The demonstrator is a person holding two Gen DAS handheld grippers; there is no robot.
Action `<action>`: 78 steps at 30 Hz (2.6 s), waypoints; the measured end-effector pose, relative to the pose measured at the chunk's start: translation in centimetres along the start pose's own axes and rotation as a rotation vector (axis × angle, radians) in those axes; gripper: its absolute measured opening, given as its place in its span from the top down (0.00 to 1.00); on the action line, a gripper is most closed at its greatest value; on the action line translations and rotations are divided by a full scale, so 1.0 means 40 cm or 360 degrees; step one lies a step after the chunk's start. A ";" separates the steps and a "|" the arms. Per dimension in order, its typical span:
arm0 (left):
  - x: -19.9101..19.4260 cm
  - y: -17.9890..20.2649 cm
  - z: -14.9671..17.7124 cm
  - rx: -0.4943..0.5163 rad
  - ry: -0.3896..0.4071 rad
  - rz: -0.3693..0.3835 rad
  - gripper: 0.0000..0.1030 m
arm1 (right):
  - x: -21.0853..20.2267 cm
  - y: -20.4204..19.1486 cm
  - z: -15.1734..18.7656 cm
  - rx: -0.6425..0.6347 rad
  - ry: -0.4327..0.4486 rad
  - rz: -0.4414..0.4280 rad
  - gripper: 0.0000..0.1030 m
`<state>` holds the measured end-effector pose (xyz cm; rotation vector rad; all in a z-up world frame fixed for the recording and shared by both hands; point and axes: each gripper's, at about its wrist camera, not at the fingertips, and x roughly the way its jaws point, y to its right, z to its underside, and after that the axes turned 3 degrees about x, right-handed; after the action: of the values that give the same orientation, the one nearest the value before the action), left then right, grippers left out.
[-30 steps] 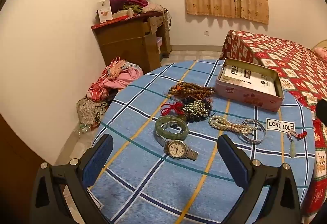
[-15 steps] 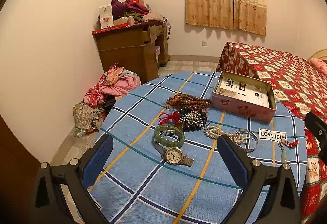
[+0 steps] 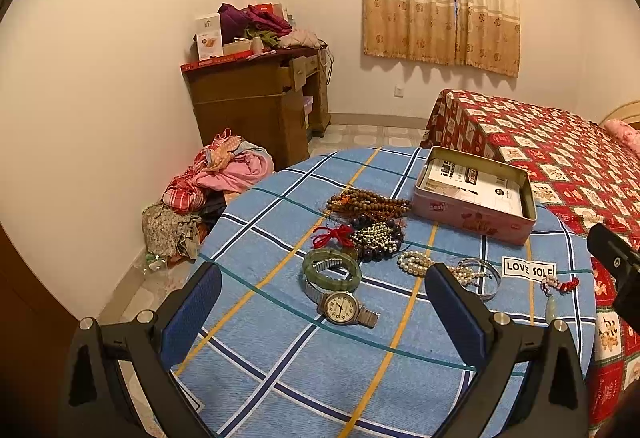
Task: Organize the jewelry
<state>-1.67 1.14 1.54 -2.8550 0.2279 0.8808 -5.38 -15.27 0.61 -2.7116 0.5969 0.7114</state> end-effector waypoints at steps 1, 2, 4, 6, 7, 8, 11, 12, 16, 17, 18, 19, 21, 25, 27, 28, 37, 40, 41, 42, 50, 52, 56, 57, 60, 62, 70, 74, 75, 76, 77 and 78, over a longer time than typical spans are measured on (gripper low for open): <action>0.000 0.001 0.000 0.0000 -0.0001 0.0001 0.02 | 0.000 0.000 -0.001 0.0002 -0.0001 -0.0001 0.00; 0.000 0.000 0.001 -0.0001 0.0001 -0.0001 0.02 | 0.000 0.000 -0.001 0.0002 -0.0002 0.0001 0.00; -0.003 -0.001 -0.001 0.0000 0.0008 -0.0002 0.02 | -0.001 -0.001 0.000 0.0004 -0.0004 0.0001 0.00; -0.007 0.004 0.000 0.0000 0.0011 -0.0006 0.02 | -0.001 -0.001 0.002 0.0002 -0.0006 0.0006 0.00; -0.006 0.005 -0.001 -0.0001 0.0009 -0.0008 0.02 | -0.002 -0.001 0.001 0.0003 -0.0009 0.0007 0.00; -0.005 0.005 -0.001 -0.0001 0.0005 -0.0009 0.02 | -0.002 0.000 0.000 0.0008 -0.0014 0.0003 0.00; -0.001 0.007 -0.003 0.0001 -0.0005 -0.0012 0.02 | 0.002 0.001 -0.002 0.0013 -0.0028 0.0005 0.00; 0.000 0.009 -0.003 0.0003 -0.0007 -0.0013 0.02 | 0.004 0.001 0.000 0.0014 -0.0032 0.0006 0.00; 0.004 0.012 0.002 0.0008 -0.0009 -0.0016 0.02 | 0.013 0.001 0.002 0.0025 -0.0053 0.0005 0.00; 0.004 0.012 0.002 0.0006 -0.0009 -0.0015 0.02 | 0.014 0.002 0.002 0.0026 -0.0056 0.0005 0.00; 0.004 0.012 0.002 0.0006 -0.0010 -0.0015 0.02 | 0.015 0.002 0.002 0.0027 -0.0059 0.0004 0.00; 0.006 0.014 0.002 0.0006 -0.0012 -0.0016 0.02 | 0.016 0.001 0.002 0.0027 -0.0059 0.0003 0.00; 0.007 0.015 0.002 0.0010 -0.0016 -0.0018 0.02 | 0.017 0.001 0.002 0.0024 -0.0060 0.0005 0.00; 0.013 0.015 0.003 0.0012 -0.0022 -0.0018 0.02 | 0.018 0.000 0.002 0.0025 -0.0066 0.0004 0.00; 0.013 0.015 0.003 0.0012 -0.0021 -0.0020 0.02 | 0.021 -0.003 0.003 0.0027 -0.0069 0.0003 0.00; 0.015 0.015 0.004 0.0011 -0.0023 -0.0021 0.02 | 0.023 -0.003 0.002 0.0027 -0.0071 0.0004 0.00; 0.043 0.013 0.003 0.0022 -0.0047 -0.0024 0.02 | 0.037 -0.011 0.005 0.0014 -0.0084 0.0003 0.00; 0.055 0.014 0.004 0.0022 -0.0063 -0.0024 0.02 | 0.041 -0.013 0.006 0.0014 -0.0089 0.0006 0.00; 0.058 0.014 0.003 0.0020 -0.0066 -0.0023 0.02 | 0.045 -0.015 0.006 0.0014 -0.0092 0.0007 0.00; 0.061 0.014 0.003 0.0019 -0.0069 -0.0023 0.02 | 0.049 -0.016 0.005 0.0015 -0.0096 0.0009 0.00; 0.077 0.009 -0.002 0.0011 -0.0081 -0.0015 0.02 | 0.070 -0.023 -0.001 0.0005 -0.0115 0.0017 0.00; 0.084 0.006 -0.004 0.0005 -0.0093 -0.0013 0.02 | 0.075 -0.025 -0.003 0.0006 -0.0123 0.0020 0.00; 0.098 0.002 -0.009 0.0000 -0.0104 -0.0006 0.02 | 0.084 -0.027 -0.006 0.0003 -0.0132 0.0025 0.00; 0.100 0.002 -0.010 0.0004 -0.0099 -0.0007 0.02 | 0.083 -0.026 -0.005 0.0001 -0.0127 0.0027 0.00; 0.113 -0.012 -0.012 0.0022 -0.0102 0.0005 0.02 | 0.090 -0.021 -0.009 -0.0014 -0.0109 0.0047 0.00; 0.127 -0.032 -0.001 0.0039 -0.0123 0.0015 0.02 | 0.100 -0.014 -0.005 -0.0036 -0.0117 0.0022 0.00; 0.209 -0.150 0.093 -0.0050 -0.0329 0.0035 0.02 | 0.235 -0.024 0.076 -0.0143 -0.0535 -0.0311 0.53; 0.230 -0.180 0.107 -0.0137 -0.0375 0.0072 0.02 | 0.288 -0.053 0.095 -0.0158 -0.0655 -0.0382 0.53; 0.229 -0.178 0.107 -0.0122 -0.0370 0.0083 0.02 | 0.293 -0.061 0.101 -0.0177 -0.0661 -0.0390 0.53; 0.229 -0.173 0.107 -0.0097 -0.0367 0.0085 0.02 | 0.299 -0.073 0.104 -0.0216 -0.0662 -0.0382 0.53; 0.233 -0.170 0.105 -0.0077 -0.0369 0.0083 0.02 | 0.302 -0.085 0.108 -0.0260 -0.0663 -0.0373 0.53; 0.238 -0.164 0.107 -0.0051 -0.0378 0.0082 0.02 | 0.305 -0.092 0.110 -0.0295 -0.0674 -0.0379 0.53</action>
<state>4.98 7.36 -6.74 -2.7502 0.2616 1.2324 4.20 -14.37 -8.85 -2.6055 0.1107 1.2767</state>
